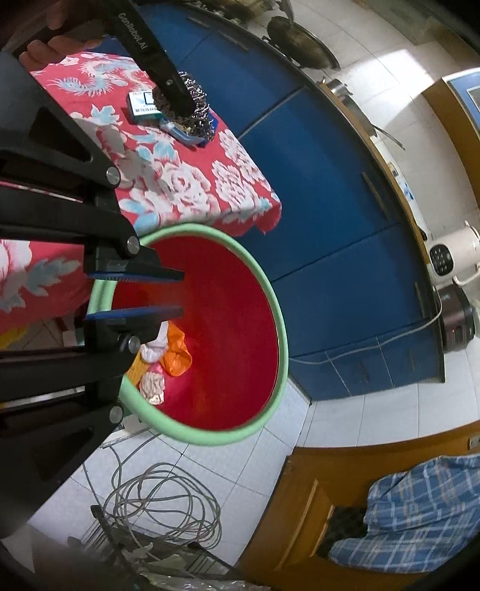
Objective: Collect trash
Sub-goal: 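Carry the scrubber and paper over the red bucket and open both tools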
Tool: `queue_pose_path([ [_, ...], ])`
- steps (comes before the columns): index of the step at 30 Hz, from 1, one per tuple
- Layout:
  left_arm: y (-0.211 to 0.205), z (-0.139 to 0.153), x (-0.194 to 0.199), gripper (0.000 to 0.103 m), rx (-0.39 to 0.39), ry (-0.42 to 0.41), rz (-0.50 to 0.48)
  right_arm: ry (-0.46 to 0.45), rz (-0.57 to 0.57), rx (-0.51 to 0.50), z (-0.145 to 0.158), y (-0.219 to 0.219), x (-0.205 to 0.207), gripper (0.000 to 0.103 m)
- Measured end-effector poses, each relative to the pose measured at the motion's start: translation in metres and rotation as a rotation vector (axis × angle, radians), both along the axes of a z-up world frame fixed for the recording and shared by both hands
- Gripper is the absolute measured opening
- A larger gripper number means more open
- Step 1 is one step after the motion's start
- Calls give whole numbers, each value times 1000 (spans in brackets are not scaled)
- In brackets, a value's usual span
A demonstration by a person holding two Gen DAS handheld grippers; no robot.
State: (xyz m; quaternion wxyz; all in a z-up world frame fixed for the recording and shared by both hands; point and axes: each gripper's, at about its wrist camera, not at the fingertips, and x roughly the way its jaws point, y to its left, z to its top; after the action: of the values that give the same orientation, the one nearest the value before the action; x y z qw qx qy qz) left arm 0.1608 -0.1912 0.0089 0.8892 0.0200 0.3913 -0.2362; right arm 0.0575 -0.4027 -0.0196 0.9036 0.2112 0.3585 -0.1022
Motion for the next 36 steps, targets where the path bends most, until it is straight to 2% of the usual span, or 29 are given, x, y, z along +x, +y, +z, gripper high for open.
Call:
queue_pose_path([
  [14, -60, -21, 6, 42, 21, 36, -121, 0, -67, 1, -2, -28, -16, 15],
  [18, -72, -23, 5, 49, 29, 32, -146, 3, -81, 5, -3, -35, -18, 18],
  [21, -74, -22, 3, 55, 28, 25, -146, 2, -87, 8, -4, -37, -20, 19],
  [29, -64, -18, 5, 56, 31, 20, -107, 3, -75, 14, -5, -32, -17, 23],
  [36, -44, -15, 9, 56, 18, 21, -55, 5, -67, 19, -5, -25, -15, 36],
])
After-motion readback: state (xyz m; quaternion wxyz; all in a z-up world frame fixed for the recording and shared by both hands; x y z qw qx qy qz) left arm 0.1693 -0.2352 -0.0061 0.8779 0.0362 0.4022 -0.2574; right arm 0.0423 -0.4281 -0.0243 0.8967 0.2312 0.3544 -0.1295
